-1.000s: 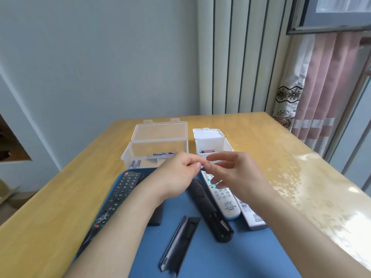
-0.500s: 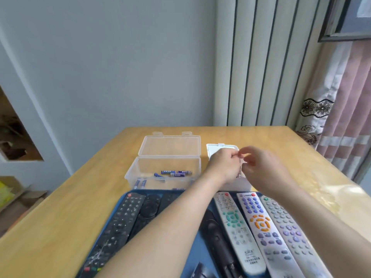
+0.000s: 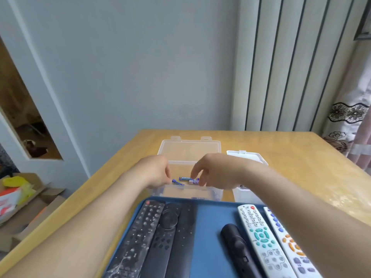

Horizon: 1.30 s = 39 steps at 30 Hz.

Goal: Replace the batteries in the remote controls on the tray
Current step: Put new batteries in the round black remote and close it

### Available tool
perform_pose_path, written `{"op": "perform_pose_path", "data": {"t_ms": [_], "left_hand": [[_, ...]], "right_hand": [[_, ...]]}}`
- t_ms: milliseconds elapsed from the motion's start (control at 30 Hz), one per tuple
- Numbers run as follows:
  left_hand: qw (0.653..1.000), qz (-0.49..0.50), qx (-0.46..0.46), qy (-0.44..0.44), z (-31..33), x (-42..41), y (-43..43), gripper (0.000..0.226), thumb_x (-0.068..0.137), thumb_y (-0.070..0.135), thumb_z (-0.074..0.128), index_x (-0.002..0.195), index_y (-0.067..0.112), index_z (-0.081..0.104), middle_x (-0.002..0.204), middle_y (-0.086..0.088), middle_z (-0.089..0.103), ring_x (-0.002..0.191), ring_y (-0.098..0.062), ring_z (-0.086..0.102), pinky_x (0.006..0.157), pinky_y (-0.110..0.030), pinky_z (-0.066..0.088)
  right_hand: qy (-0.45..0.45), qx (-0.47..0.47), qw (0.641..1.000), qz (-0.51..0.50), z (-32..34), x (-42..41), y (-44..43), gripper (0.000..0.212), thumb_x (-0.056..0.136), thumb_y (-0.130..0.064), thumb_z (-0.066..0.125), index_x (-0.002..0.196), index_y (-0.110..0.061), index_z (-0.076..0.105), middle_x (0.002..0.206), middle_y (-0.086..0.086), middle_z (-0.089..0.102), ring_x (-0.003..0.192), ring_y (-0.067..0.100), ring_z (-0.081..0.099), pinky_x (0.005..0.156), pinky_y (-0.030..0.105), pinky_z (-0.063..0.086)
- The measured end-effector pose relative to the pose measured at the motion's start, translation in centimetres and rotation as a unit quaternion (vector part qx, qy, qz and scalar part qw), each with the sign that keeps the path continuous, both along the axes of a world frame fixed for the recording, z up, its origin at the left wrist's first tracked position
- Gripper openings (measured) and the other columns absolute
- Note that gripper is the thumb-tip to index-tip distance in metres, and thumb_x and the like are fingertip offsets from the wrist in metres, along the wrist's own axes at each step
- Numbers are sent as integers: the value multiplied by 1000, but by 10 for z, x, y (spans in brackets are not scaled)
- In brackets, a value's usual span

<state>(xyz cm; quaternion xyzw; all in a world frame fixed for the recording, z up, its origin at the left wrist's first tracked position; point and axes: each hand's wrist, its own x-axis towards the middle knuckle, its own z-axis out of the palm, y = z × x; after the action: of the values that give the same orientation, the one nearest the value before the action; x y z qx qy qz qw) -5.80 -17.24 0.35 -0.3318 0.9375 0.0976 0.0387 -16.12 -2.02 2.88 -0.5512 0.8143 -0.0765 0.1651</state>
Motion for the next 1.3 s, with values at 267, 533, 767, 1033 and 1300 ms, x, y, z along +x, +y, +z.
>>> {"op": "perform_pose_path", "data": {"t_ms": [267, 533, 767, 1033, 1300], "left_hand": [[984, -24, -29, -174, 0, -25, -7, 29, 71, 29, 84, 94, 14, 74, 94, -1, 75, 75, -20, 64, 68, -28, 54], [995, -18, 54, -86, -7, -26, -8, 23, 85, 2, 55, 94, 17, 70, 93, -5, 68, 77, -23, 58, 67, -27, 50], [976, -6, 219, -2, -1, -15, -5, 23, 87, -6, 60, 100, 13, 66, 61, -4, 65, 43, -14, 61, 42, -24, 50], [731, 34, 565, 381, 8, 17, 18, 17, 91, -5, 56, 101, 7, 63, 80, -12, 64, 72, -28, 73, 58, -20, 58], [646, -53, 644, 407, 3, 57, 100, 40, 84, -14, 56, 120, 3, 60, 99, -18, 69, 85, -26, 70, 75, -23, 58]], "right_hand": [[57, 147, 987, 15, -10, -11, -44, 26, 86, -10, 64, 106, -23, 75, 92, -2, 73, 68, 15, 67, 61, 22, 50], [-58, 195, 979, -18, -23, -21, -64, 23, 90, -25, 67, 106, -9, 73, 90, 5, 74, 69, 19, 60, 74, 27, 55], [-244, 161, 956, -13, -23, -27, -58, 11, 89, -16, 68, 88, -6, 73, 61, 0, 56, 49, 9, 39, 45, 18, 27], [-543, -205, 809, -93, -21, -29, -6, 13, 98, -11, 54, 93, -6, 65, 68, 3, 58, 54, 9, 47, 44, 16, 35], [-610, -368, 676, -190, -28, 30, 76, 16, 91, -6, 61, 106, -4, 67, 81, 15, 64, 57, 16, 61, 55, 20, 52]]}}
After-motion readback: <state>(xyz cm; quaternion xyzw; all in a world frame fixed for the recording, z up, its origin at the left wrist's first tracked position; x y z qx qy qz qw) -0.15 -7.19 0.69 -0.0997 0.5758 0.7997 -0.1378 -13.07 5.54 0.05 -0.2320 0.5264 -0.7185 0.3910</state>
